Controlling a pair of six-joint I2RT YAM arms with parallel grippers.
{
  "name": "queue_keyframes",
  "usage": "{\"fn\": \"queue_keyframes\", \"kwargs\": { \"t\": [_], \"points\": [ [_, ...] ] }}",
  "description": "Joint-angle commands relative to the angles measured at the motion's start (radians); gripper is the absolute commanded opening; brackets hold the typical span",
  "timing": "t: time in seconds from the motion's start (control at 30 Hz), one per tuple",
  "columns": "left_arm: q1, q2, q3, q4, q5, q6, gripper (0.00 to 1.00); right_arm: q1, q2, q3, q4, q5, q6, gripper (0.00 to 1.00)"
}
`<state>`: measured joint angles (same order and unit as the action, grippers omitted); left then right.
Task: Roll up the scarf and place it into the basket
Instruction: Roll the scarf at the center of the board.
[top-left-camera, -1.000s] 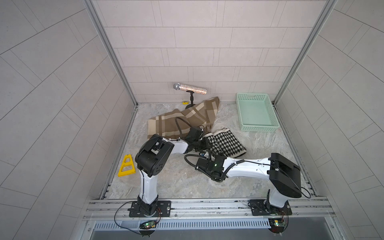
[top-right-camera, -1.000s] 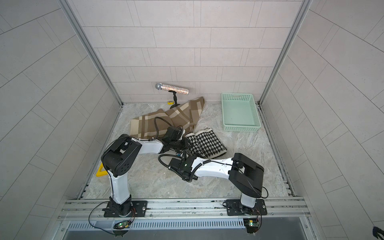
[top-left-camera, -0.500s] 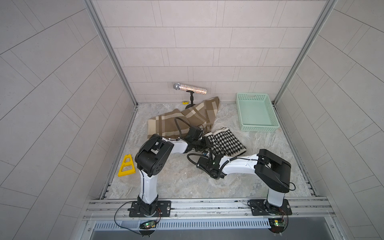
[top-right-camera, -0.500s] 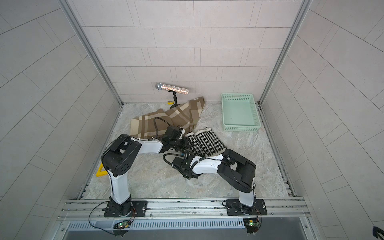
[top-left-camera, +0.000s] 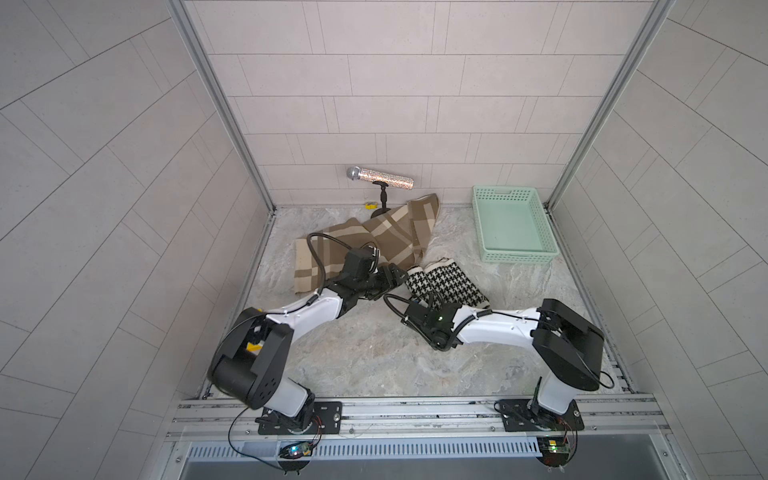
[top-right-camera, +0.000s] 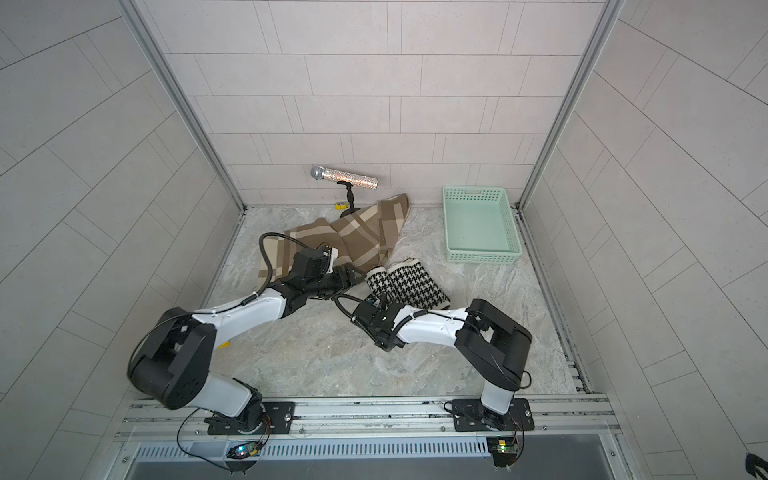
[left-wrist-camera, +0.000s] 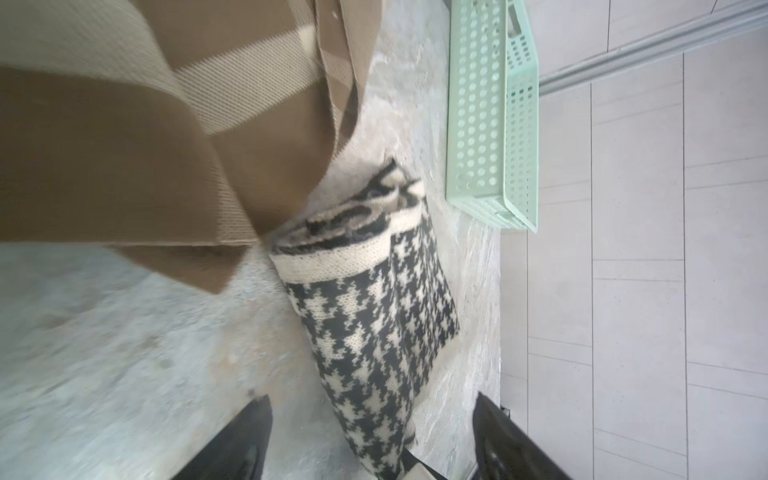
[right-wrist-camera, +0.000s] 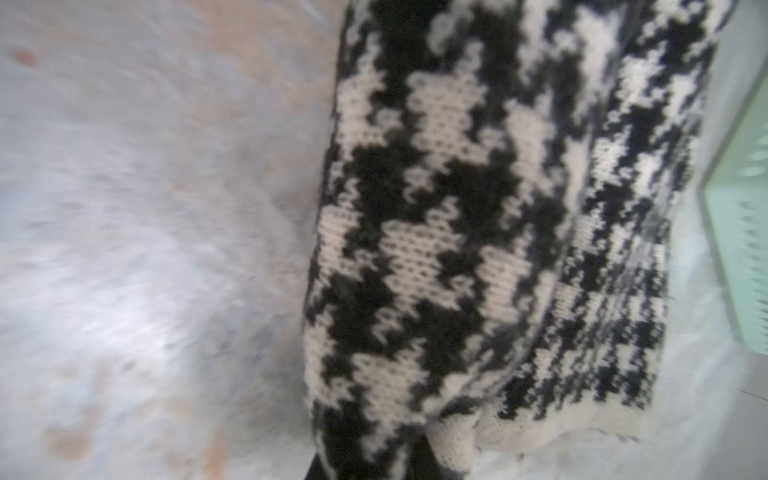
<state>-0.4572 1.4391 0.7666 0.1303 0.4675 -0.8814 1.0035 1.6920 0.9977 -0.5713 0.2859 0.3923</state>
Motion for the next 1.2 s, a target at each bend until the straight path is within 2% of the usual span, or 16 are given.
{"fn": "queue_keyframes", "kwargs": {
  "t": [0.0, 0.13, 0.27, 0.47, 0.63, 0.83, 1.17],
  "points": [
    [0.003, -0.11, -0.022, -0.187, -0.115, 0.089, 0.82, 0.009, -0.054, -0.024, 0.039, -0.285, 0.081, 0.09],
    [0.001, -0.216, -0.026, -0.318, -0.187, 0.151, 0.82, -0.003, -0.123, -0.044, 0.083, -0.427, 0.141, 0.08],
    [-0.004, -0.253, -0.022, -0.365, -0.181, 0.216, 0.8, -0.08, -0.175, -0.099, 0.156, -0.589, 0.199, 0.08],
    [-0.051, -0.217, 0.005, -0.368, -0.152, 0.254, 0.68, -0.273, -0.213, -0.191, 0.273, -0.865, 0.256, 0.1],
    [-0.106, -0.133, 0.063, -0.341, -0.095, 0.29, 0.53, -0.422, -0.188, -0.221, 0.325, -1.064, 0.269, 0.12],
    [-0.158, -0.03, 0.128, -0.248, -0.029, 0.301, 0.36, -0.536, -0.129, -0.235, 0.332, -1.169, 0.249, 0.14],
    [-0.192, 0.261, 0.276, -0.13, 0.036, 0.319, 0.24, -0.625, -0.11, -0.255, 0.313, -1.18, 0.216, 0.25]
  ]
}}
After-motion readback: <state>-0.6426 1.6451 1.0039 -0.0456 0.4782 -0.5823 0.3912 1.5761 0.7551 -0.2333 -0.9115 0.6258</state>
